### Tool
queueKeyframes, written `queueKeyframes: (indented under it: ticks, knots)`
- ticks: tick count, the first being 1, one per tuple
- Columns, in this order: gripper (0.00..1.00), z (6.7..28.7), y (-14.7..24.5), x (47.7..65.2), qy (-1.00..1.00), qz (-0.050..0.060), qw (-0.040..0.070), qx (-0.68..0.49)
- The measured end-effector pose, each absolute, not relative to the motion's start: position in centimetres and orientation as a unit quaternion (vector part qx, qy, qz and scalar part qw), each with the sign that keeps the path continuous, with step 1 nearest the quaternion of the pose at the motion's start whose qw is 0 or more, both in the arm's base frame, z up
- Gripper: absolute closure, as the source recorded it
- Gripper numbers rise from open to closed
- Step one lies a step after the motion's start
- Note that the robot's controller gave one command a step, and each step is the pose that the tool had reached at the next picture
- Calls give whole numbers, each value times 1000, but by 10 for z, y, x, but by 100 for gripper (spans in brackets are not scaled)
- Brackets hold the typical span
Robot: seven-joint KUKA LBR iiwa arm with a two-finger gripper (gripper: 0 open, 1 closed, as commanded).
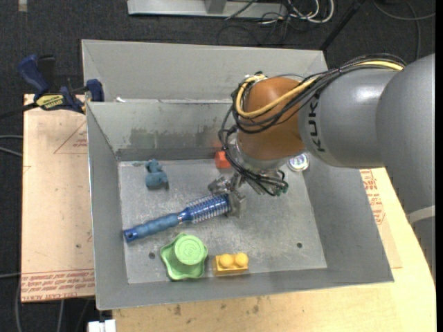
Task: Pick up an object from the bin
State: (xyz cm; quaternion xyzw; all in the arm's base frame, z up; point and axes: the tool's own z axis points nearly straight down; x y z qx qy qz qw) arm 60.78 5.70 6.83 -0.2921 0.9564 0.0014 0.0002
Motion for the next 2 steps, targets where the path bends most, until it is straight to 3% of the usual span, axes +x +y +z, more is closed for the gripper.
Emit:
queueKeyframes:
  ticks: [1, 2]
  knots:
    - [100, 102, 58, 608, 957, 0, 2, -291]
    - [100, 157, 58, 610, 957, -1, 4, -290]
